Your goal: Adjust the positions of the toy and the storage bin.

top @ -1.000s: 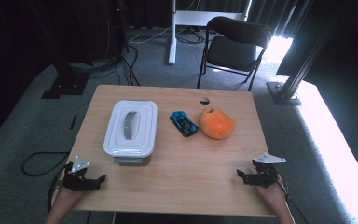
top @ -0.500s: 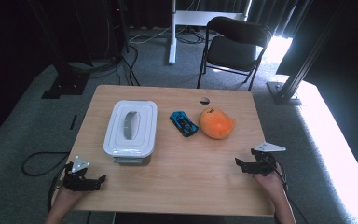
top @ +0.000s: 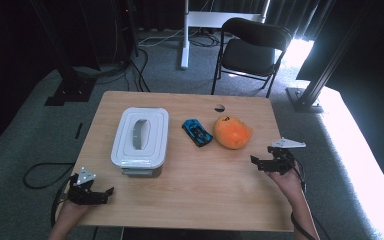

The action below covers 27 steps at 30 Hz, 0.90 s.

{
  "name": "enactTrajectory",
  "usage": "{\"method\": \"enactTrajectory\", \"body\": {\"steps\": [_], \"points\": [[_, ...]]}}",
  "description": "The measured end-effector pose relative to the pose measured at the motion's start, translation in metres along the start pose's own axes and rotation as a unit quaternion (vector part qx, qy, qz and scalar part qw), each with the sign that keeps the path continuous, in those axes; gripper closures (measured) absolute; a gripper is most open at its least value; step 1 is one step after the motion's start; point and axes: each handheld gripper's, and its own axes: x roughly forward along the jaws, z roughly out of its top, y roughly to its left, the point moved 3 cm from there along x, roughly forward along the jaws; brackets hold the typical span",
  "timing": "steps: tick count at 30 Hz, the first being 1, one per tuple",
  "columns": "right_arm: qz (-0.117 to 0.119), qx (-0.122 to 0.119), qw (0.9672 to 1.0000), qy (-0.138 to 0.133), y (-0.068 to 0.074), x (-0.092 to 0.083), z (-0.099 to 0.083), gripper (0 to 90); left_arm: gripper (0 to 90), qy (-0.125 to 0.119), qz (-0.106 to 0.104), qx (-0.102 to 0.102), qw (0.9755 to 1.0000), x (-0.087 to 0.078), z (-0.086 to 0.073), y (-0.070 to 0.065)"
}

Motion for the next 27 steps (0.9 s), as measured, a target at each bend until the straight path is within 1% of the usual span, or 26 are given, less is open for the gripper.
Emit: {"method": "enactTrajectory", "body": {"steps": [8,15,22,27], "points": [[0.002,-0.006,0.9999,-0.014,-0.002,0.005,0.029,13.7,1.3,0.0,0.0,0.0,1.0,0.0,0.0,0.0],[0.009,-0.012,0.9997,-0.017,0.001,0.018,0.053,15.0,1.3,0.0,0.0,0.0,1.0,0.0,0.0,0.0],[0.014,-0.018,0.9997,-0.005,0.003,0.038,0.071,15.0,1.3,0.0,0.0,0.0,1.0,0.0,0.0,0.0],[0.015,-0.023,0.9996,0.011,0.004,0.053,0.078,15.0,1.3,0.0,0.0,0.0,1.0,0.0,0.0,0.0]]}}
